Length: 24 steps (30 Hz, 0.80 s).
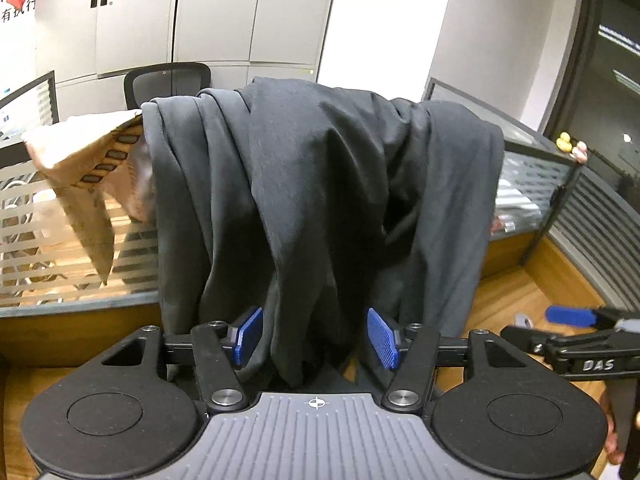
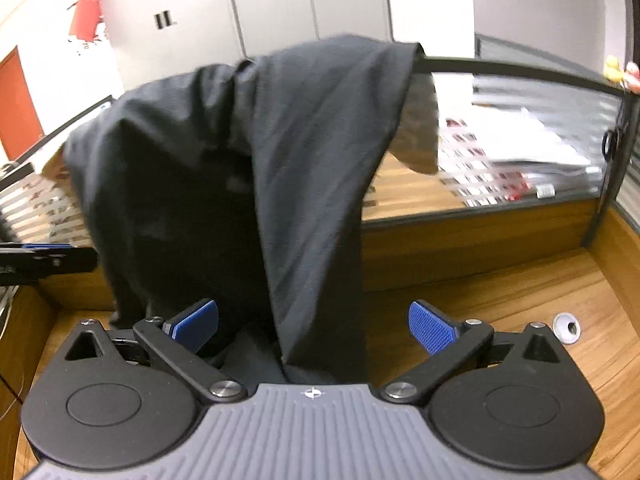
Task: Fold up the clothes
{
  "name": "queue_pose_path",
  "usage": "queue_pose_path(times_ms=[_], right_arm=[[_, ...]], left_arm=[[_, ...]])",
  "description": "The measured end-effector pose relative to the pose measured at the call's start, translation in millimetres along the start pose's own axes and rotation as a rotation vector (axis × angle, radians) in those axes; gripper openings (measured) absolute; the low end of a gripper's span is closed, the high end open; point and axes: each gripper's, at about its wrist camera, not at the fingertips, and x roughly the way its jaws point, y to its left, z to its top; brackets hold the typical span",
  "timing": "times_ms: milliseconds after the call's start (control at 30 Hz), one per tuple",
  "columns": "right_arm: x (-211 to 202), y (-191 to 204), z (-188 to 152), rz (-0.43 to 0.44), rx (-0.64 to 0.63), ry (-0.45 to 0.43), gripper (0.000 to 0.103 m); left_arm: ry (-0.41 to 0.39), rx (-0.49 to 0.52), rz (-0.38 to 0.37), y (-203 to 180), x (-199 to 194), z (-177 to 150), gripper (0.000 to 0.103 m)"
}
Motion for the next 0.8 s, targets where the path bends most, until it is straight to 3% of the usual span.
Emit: queue_pose_path(times_ms=[233,333,467,600,800], right_arm=[[52.3,-8.9,15.2,0.041,0.06,0.056,0.102],[69.6,-6.5,23.1,0.043,0.035,0.067,0.102],[87.7,-3.8,32.9,0.039,-0.002,0.081,0.102],[92.8,-4.2,37.5,0.058,-0.037,0.076,0.102],[91.5,-4.6,33.7,0.054,-0.094,0.069,0.102]], left_arm=[[-0.007,-0.018,0.003,8.3,28.9,15.6,0.059],[-0.001,-0.038,-0.045,6.2,35.6,20.3,0.046],[-0.015,-0.018,-0.125,-14.5,36.5,24.6,0.046],[-0.032,-0.014,-0.155,-27.8,44.5,28.8,0.047],[-0.017,-0.031,-0.027,-22.9,62.0,24.5,0.052]])
